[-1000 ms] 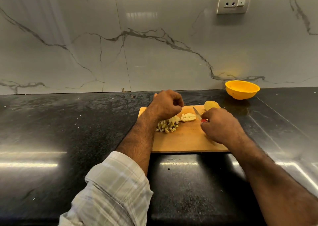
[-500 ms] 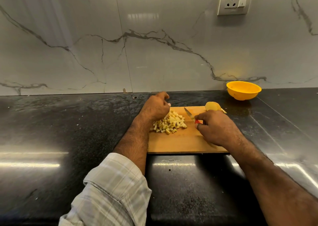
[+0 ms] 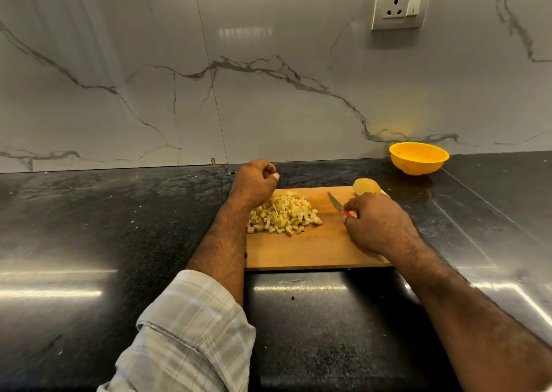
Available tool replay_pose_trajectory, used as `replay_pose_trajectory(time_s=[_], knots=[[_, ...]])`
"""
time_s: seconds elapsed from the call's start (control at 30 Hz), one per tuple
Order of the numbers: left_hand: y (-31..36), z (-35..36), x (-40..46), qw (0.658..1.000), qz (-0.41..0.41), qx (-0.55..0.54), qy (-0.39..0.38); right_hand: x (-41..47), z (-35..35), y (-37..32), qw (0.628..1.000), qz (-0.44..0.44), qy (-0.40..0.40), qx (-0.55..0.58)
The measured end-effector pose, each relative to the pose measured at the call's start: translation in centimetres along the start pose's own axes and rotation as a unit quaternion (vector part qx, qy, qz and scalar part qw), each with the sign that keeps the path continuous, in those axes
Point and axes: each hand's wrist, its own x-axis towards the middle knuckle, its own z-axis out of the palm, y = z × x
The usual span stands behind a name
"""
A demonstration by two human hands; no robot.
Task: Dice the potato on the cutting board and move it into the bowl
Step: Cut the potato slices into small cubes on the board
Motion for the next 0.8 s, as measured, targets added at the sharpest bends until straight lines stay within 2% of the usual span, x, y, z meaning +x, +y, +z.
replay_pose_trajectory(time_s=[0.13, 0.2, 0.3, 0.4, 0.5, 0.57, 0.67, 0.73, 0.8], knots=[[0.6, 1.0, -0.5, 0.99, -0.002, -0.02, -0.138, -0.5, 0.5, -1.2, 0.996, -0.061, -0.068, 0.014], [0.9, 1.4, -0.7, 0.986, 0.012, -0.016, -0.167, -0.4, 0.3, -1.2, 0.996, -0.077, -0.046, 0.02], [1.0, 1.1, -0.6, 0.988, 0.017, -0.044, -0.15, 0.1, 0.0, -0.1, 0.998, -0.048, 0.023, 0.02], [1.1, 0.7, -0.5, 0.99, 0.027, -0.049, -0.126, 0.1, 0.3, 0.0, 1.0, -0.027, -0.001, -0.004], [0.8, 0.9, -0.3, 0.993, 0.045, -0.028, -0.101, -0.4, 1.0, -1.0, 0.996, -0.072, -0.049, 0.0], [0.7, 0.9, -0.3, 0.995, 0.05, -0.009, -0.084, -0.4, 0.8, -1.2, 0.996, -0.089, -0.031, 0.008], [0.8, 0.8, -0.2, 0.997, 0.063, 0.003, -0.054, 0.0, 0.2, -0.1, 0.997, -0.058, 0.043, 0.024], [1.1, 0.7, -0.3, 0.996, 0.074, 0.006, -0.039, 0.1, 0.1, 0.3, 0.999, -0.034, 0.034, -0.002], [1.3, 0.7, -0.4, 0.996, 0.082, 0.01, -0.036, -0.2, 0.5, -0.3, 0.999, -0.049, -0.009, -0.008]])
